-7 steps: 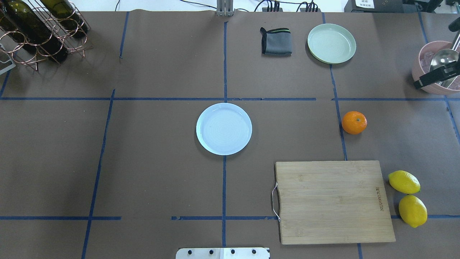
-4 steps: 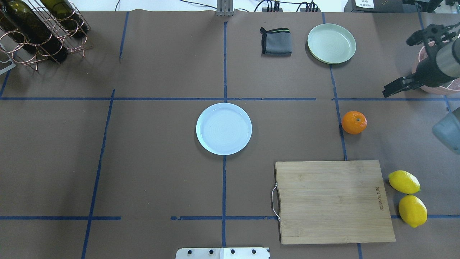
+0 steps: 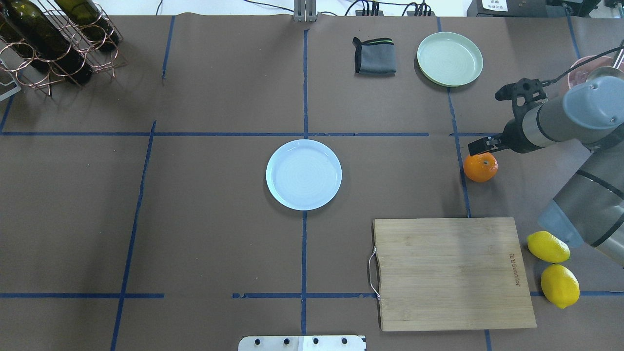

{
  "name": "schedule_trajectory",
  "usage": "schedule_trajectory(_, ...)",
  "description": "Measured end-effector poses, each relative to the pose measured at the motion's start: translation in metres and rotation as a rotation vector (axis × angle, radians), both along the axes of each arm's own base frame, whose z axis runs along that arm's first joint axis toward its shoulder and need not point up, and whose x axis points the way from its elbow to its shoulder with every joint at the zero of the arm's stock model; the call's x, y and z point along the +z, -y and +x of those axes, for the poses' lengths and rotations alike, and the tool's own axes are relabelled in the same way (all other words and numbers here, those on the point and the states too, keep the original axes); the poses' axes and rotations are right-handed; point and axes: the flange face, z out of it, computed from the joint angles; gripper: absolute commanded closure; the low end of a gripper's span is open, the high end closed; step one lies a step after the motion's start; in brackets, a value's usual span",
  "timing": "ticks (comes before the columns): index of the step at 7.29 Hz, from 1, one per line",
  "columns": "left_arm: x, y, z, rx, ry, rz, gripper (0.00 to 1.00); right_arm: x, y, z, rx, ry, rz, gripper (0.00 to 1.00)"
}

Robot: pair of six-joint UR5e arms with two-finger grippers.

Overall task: Pick orange to plate
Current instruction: 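Lower the right gripper over the orange and close on it, then carry the orange with the right gripper over the light blue plate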

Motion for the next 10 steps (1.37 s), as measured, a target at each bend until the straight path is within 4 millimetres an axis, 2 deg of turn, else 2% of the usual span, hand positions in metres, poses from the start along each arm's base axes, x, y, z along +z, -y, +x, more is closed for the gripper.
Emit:
schedule_trajectory(4,0.000,0.000,0.000,0.001,-0.003,0.001,0.00,0.015,-0.014,-0.025,0.000,-0.017,0.017,0.00)
schedule_trajectory(5,0.000,0.000,0.000,0.001,-0.003,0.001,0.00,0.020,-0.016,-0.029,0.000,-0.030,0.020,0.19)
schedule_trajectory(6,0.001,0.000,0.000,0.001,-0.003,0.001,0.00,0.022,-0.018,-0.033,0.002,-0.043,0.026,0.81)
schedule_trajectory(7,0.001,0.000,0.000,0.001,-0.003,0.000,0.00,0.023,-0.020,-0.035,0.003,-0.050,0.029,1.00)
schedule_trajectory(8,0.001,0.000,0.000,0.003,-0.002,0.003,0.00,0.022,-0.020,-0.036,0.001,-0.050,0.029,1.00)
schedule_trajectory(9,0.000,0.000,0.000,0.004,-0.002,0.006,0.00,0.009,-0.021,-0.038,0.001,-0.038,0.036,1.00)
schedule_trajectory(10,0.000,0.000,0.000,0.005,-0.002,0.007,0.00,-0.025,-0.017,-0.044,0.007,-0.025,0.034,1.00)
